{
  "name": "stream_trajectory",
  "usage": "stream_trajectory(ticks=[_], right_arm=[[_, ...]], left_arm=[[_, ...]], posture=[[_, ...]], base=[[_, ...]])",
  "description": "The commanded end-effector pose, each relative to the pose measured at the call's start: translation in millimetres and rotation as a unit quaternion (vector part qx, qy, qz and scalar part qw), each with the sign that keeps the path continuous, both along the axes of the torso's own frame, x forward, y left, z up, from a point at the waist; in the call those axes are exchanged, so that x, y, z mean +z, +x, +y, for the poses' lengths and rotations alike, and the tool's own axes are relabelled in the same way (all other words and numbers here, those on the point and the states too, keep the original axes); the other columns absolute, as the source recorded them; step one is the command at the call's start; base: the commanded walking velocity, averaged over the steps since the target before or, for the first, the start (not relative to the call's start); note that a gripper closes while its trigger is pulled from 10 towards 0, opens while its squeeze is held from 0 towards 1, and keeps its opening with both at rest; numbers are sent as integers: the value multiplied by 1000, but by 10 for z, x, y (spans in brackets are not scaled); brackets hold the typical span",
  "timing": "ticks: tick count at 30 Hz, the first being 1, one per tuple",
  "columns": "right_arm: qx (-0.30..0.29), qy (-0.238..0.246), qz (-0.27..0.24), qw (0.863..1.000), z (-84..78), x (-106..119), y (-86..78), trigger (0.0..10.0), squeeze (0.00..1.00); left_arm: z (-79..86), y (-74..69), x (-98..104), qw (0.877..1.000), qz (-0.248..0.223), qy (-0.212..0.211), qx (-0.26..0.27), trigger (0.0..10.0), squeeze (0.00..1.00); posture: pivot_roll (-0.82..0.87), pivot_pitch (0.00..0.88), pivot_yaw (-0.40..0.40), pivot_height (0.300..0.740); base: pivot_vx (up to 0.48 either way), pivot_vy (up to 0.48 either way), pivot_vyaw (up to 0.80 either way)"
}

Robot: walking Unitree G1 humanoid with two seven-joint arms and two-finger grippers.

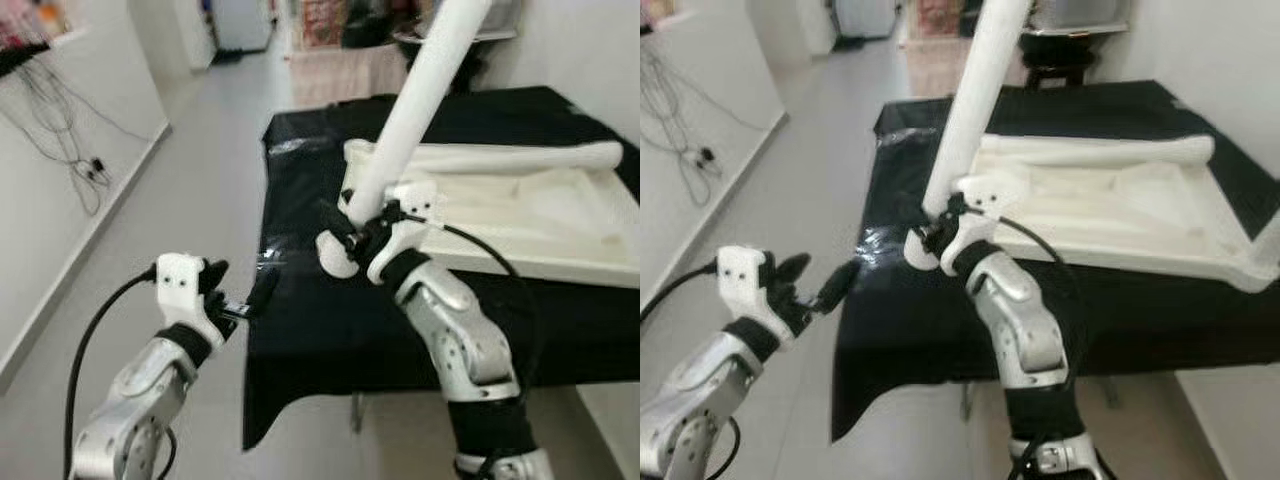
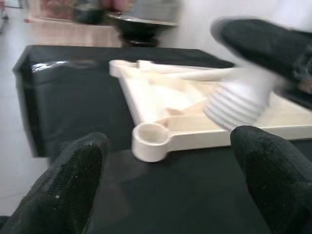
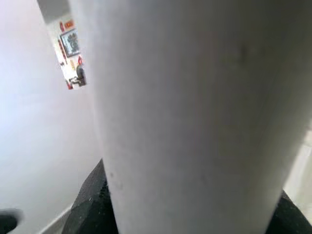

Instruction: Building children table

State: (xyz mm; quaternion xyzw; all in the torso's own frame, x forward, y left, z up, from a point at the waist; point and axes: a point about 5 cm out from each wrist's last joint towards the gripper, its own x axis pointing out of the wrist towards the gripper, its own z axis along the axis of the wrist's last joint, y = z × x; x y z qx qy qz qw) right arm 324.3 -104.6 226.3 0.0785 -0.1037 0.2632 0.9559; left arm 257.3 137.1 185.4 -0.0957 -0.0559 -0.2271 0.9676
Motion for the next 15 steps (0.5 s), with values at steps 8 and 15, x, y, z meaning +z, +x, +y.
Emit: stream_trajectory(ticks=[8,15], right_arm=[[68,-1,-34,997,233,102,-75,10000,0],[96,-42,-39,994,261,58,-77,10000,0]], left_arm=[[37,-49,-96,1000,8,22,19,10000,0],[34,-104,-216,996,23,78,30,10000,0]], posture=[[24,58,37,740],[30,93,40,740]], base=[[336,0,0],[236,0,0]])
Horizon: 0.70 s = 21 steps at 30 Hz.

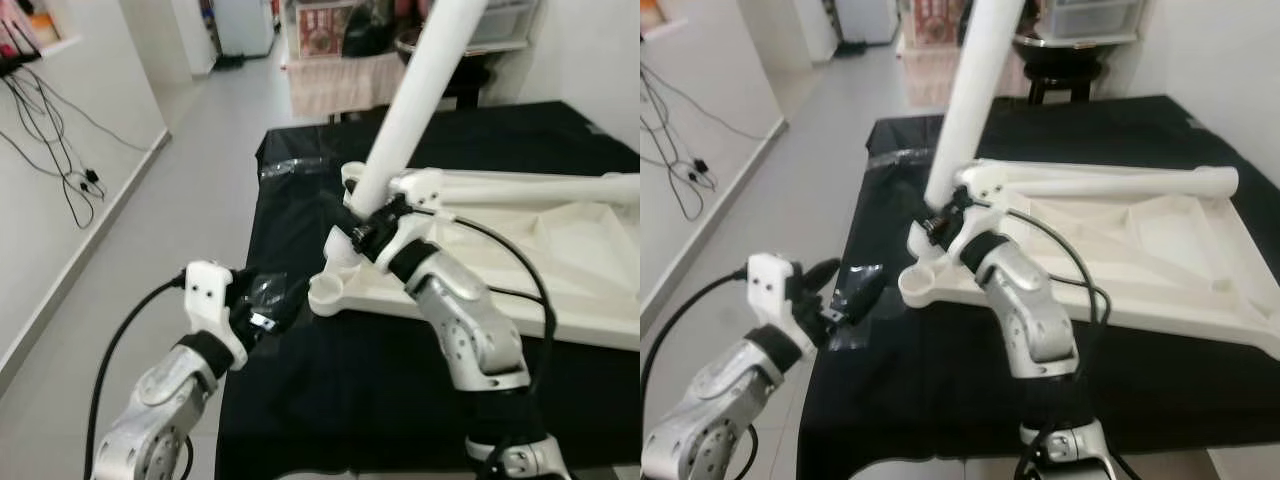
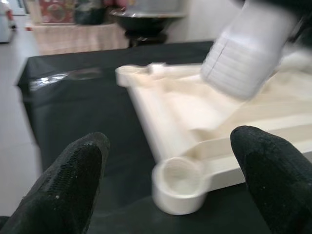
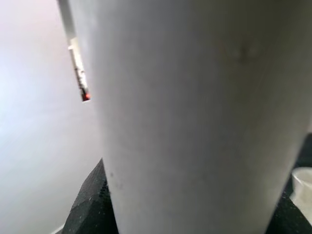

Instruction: Building children table

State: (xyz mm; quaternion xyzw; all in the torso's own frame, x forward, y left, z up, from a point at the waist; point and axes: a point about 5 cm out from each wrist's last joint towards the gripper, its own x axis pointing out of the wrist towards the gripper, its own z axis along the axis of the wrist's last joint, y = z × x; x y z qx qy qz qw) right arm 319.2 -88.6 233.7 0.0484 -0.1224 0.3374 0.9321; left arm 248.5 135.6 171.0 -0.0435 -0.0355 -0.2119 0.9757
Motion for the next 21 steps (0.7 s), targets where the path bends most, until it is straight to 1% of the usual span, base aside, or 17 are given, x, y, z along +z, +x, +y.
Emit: stream_trajectory(ticks=[1,2,3,5,6,7,8,10,11,12,13,14,15,16,17,18,21], right_arm=[[34,-25,-5,999,105,-42,-36,10000,0],[34,-25,-5,999,105,-42,-36,10000,0],[43,-35,-4,998,105,-67,-40,10000,0],[43,-35,-4,998,105,-67,-40,10000,0],[59,-45,-4,997,102,-89,-38,10000,0],[89,-57,-4,994,84,-119,-40,10000,0],[89,-57,-4,994,84,-119,-40,10000,0],[153,-82,-1,985,19,-185,-36,10000,0],[153,-82,-1,985,19,-185,-36,10000,0],[207,-92,10,974,-47,-230,-54,10000,0],[249,-99,20,963,-103,-261,-74,10000,0],[286,-100,31,952,-149,-280,-106,10000,0],[286,-100,31,952,-149,-280,-106,10000,0],[308,-101,38,945,-181,-291,-123,10000,0],[308,-101,38,945,-181,-291,-123,10000,0],[316,-101,41,943,-192,-295,-126,10000,0],[333,-101,41,937,-153,-307,-140,10000,0]], left_arm=[[54,-38,-111,999,20,36,18,10000,0],[54,-38,-111,999,20,36,18,10000,0],[60,-56,-150,998,28,46,23,10000,0],[60,-56,-150,998,28,46,23,10000,0],[63,-83,-193,996,33,73,25,10000,0],[49,-133,-223,995,39,88,18,10000,0],[49,-133,-223,995,39,88,18,10000,0],[2,-252,-244,994,48,100,-16,10000,0],[2,-252,-244,994,48,100,-16,10000,0],[-71,-375,-252,991,46,110,-63,10000,0],[-125,-466,-256,987,44,116,-97,10000,0],[-162,-540,-252,985,44,117,-121,10000,0],[-162,-540,-252,985,44,117,-121,10000,0],[-188,-603,-239,983,44,112,-138,10000,0],[-188,-603,-239,983,44,112,-138,10000,0],[-197,-636,-228,983,45,108,-143,10000,0],[-185,-680,-198,985,41,104,-132,10000,0]], posture=[[29,105,41,740],[29,105,41,740],[28,107,41,740],[28,107,41,740],[29,126,41,740],[31,147,41,740],[31,147,41,740],[35,173,42,740],[35,173,42,740],[46,207,36,740],[48,212,37,740],[51,229,37,740],[51,229,37,740],[54,248,39,740],[54,248,39,740],[55,253,40,740],[64,286,54,740]], base=[[0,0,0],[0,0,0],[0,0,0],[0,0,0],[0,0,0],[0,0,0],[0,0,0],[0,0,0],[0,0,0],[0,0,0],[0,0,0],[0,0,0],[0,0,0],[0,0,0],[0,0,0],[0,0,0],[0,0,0]])
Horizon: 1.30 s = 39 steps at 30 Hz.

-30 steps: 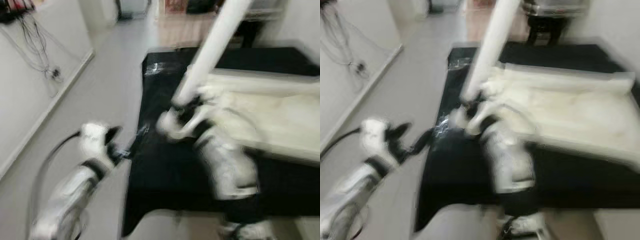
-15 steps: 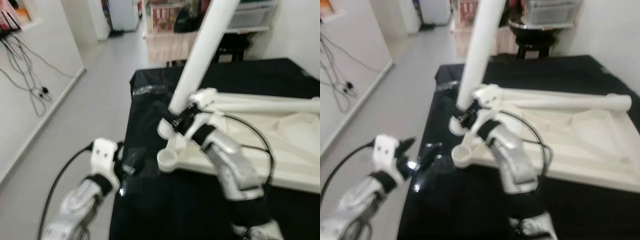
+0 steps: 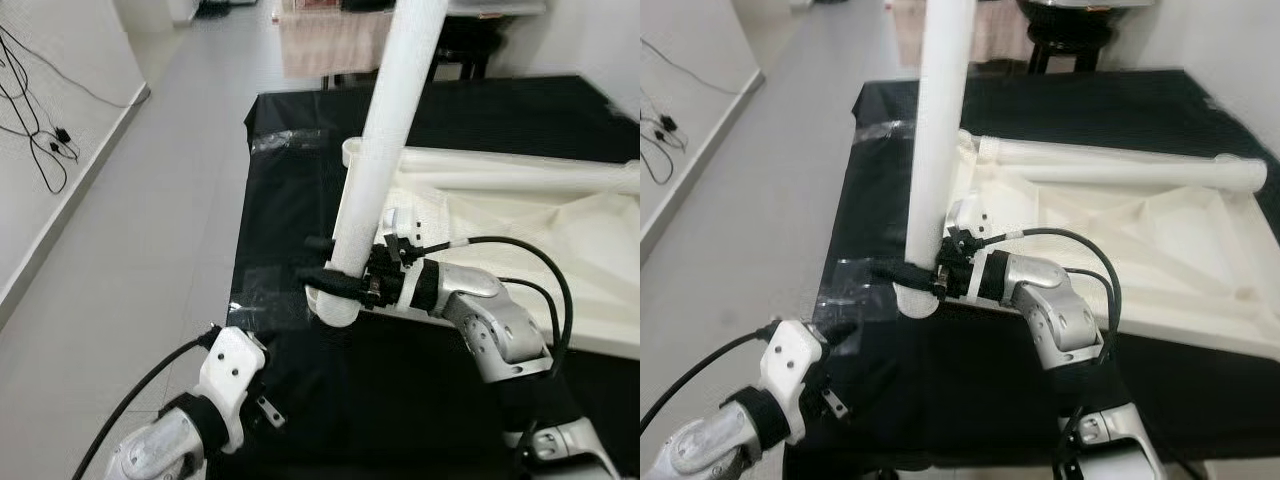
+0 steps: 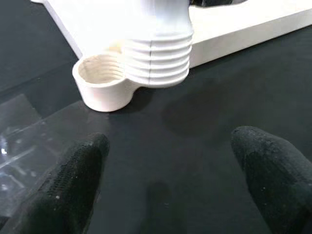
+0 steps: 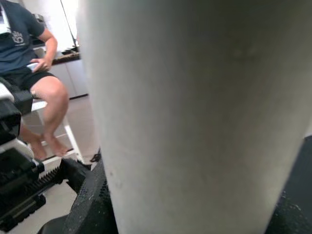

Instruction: Building children table

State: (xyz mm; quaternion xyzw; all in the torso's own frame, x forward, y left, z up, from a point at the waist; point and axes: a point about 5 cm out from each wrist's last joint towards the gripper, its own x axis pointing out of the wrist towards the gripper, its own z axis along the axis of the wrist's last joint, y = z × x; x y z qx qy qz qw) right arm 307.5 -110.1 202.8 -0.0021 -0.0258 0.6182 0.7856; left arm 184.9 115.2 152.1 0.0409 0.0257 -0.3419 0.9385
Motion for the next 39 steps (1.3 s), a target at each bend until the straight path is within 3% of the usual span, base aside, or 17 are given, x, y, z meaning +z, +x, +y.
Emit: stream_trajectory(ticks=[1,11,17,24,30,39], right_arm=[[36,13,6,999,105,14,-37,10000,0],[92,41,-15,995,309,124,-21,10000,0],[102,71,-42,991,391,371,62,10000,0],[88,68,-69,991,407,464,132,10000,0],[29,4,-103,994,377,378,280,10000,0],[5,-44,-107,993,284,282,385,10000,0]], left_arm=[[33,-54,11,1000,-1,7,15,10000,0],[164,-123,125,992,-54,50,107,10000,0],[291,-76,158,979,-65,68,179,10000,0],[270,-68,136,978,-63,76,182,10000,0],[233,-29,134,979,-76,86,169,10000,0],[203,4,128,979,-80,86,167,10000,0]], posture=[[71,296,57,740],[107,334,63,740],[120,339,45,740],[119,332,35,740],[111,322,28,740],[104,326,15,740]], base=[[0,0,0],[0,0,0],[0,0,0],[0,343,0],[0,0,0],[0,0,0]])
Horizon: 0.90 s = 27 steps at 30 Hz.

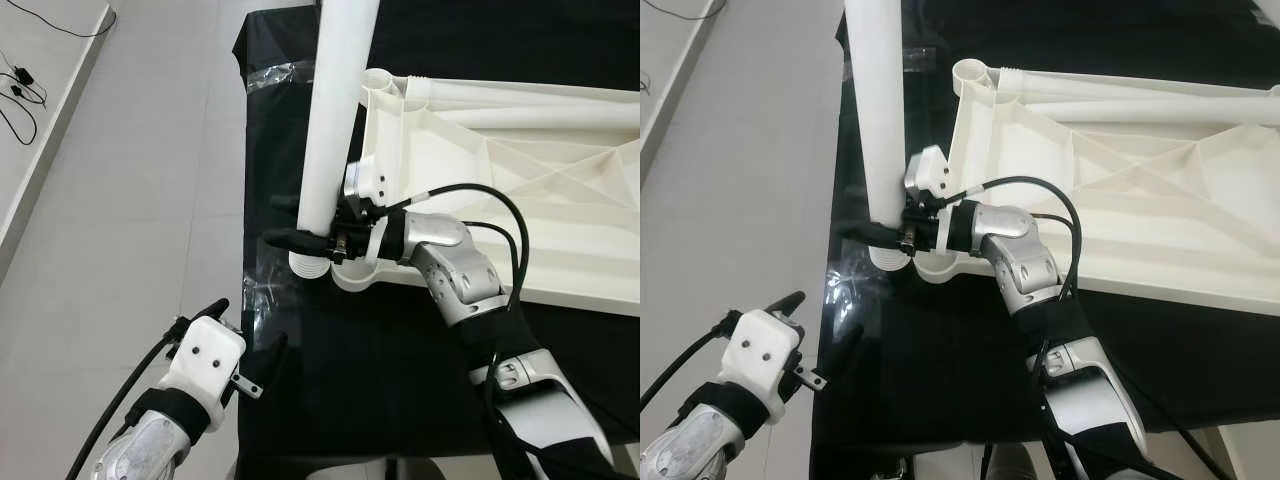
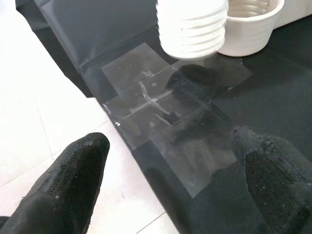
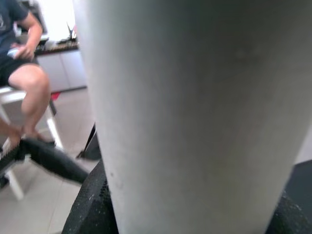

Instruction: Building children table

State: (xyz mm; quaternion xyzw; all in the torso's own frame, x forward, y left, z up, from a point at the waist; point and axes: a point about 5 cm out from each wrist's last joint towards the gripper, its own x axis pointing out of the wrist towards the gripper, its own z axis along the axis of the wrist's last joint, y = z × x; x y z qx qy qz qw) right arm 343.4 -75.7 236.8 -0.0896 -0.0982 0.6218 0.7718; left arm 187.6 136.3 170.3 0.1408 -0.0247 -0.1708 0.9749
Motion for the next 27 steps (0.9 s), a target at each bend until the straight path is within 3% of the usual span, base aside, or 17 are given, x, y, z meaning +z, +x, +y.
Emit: stream_trajectory(ticks=[1,5,6,8,10,13,15,20,27], right_arm=[[-8,-19,5,1000,-77,-56,38,10000,0],[-1,3,12,1000,-137,-8,58,10000,0],[19,39,24,999,-158,91,44,10000,0],[34,64,31,997,-172,162,29,10000,0],[89,114,39,989,-216,344,-50,10000,0],[108,133,36,984,-237,417,-78,10000,0],[101,125,30,987,-229,406,-54,10000,0],[34,40,1,999,-139,225,76,10000,0],[46,21,14,999,-158,190,50,10000,0]], left_arm=[[-13,-22,-54,1000,10,4,0,10000,0],[-28,-21,-56,1000,8,3,-1,10000,0],[-24,-21,-61,1000,7,1,1,10000,0],[-21,-21,-64,1000,6,0,2,10000,0],[-21,-16,-64,1000,4,-1,2,10000,0],[-24,-12,-64,1000,2,-1,-1,10000,0],[-25,-8,-66,1000,2,-2,-2,10000,0],[-20,0,-71,1000,0,-4,-4,10000,0],[-29,-4,-77,1000,-1,-7,-9,10000,0]], posture=[[104,326,15,740],[96,324,1,740],[78,325,3,740],[76,325,3,740],[76,325,4,740],[75,323,7,740],[74,321,11,740],[78,320,15,740],[78,316,19,740]], base=[[0,0,0],[0,0,0],[0,0,0],[0,0,0],[0,0,0],[0,0,0],[0,0,0],[0,0,0],[0,0,0]])
